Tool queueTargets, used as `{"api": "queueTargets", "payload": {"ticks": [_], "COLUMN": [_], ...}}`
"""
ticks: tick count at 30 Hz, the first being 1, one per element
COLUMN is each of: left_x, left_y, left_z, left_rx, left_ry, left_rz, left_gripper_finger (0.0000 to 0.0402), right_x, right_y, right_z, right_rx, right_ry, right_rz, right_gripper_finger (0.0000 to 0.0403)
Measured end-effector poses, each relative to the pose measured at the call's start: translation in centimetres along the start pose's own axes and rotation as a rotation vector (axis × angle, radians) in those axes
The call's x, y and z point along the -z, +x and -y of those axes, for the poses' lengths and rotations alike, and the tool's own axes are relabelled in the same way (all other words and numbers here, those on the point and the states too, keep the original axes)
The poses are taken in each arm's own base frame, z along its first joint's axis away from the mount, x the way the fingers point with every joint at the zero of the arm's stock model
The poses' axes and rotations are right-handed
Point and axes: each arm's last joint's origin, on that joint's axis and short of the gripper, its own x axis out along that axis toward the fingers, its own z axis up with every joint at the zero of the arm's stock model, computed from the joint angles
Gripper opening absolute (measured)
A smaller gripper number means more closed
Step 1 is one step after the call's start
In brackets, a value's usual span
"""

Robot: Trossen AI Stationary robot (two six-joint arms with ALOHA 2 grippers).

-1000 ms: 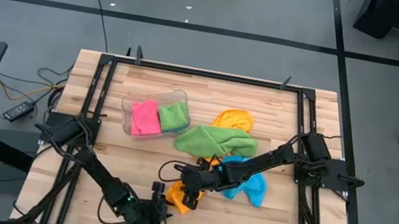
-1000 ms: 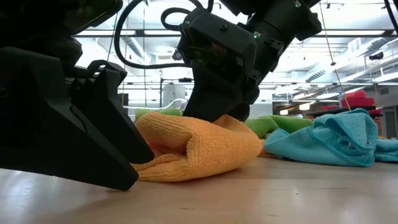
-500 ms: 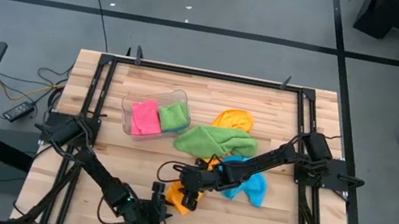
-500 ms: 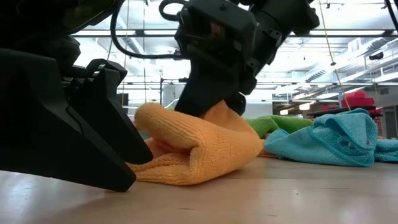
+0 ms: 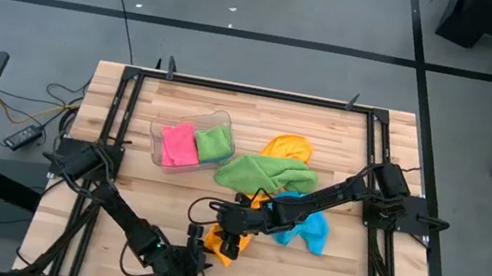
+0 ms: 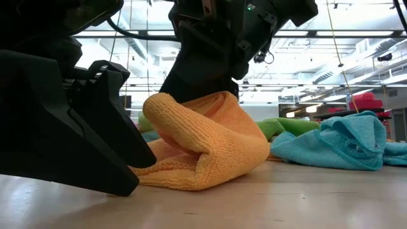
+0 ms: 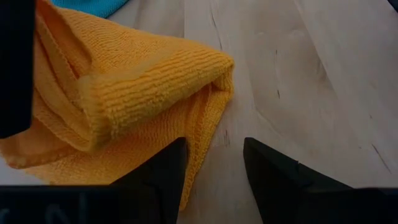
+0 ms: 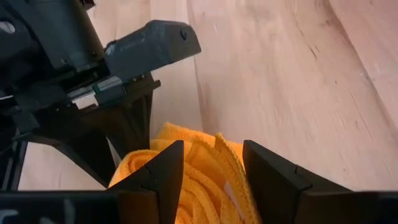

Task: Fold microfiber towels
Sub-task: Fold the bottom yellow microfiber towel

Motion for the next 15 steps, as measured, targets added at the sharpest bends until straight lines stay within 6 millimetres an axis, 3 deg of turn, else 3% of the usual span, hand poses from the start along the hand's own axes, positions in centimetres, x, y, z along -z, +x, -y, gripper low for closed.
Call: {"api": "queueTargets", "payload": {"ticks": [6, 11, 15], "left_x": [0.0, 0.0, 0.0], "left_y": [0.0, 0.0, 0.0], "left_z": [0.0, 0.0, 0.0], "left_rx": [0.000, -0.001, 0.000], "left_ry": [0.000, 0.000, 0.003], "left_rz": [0.000, -0.001, -0.002], "left_gripper_finger": [0.0172, 0.0172, 0.0172], "right_x": [-0.3, -1.0, -1.1], "right_y": [-0.6, -2.4, -4.3], "right_z": [-0.1, -0.6, -1.8], "right_rx": [0.007, 0.034, 0.028], "right_ry": [-0.020, -0.075, -0.218], "right_rz": [0.007, 0.045, 0.047], "right_gripper_finger": [0.0174, 0.0174, 0.0174]}}
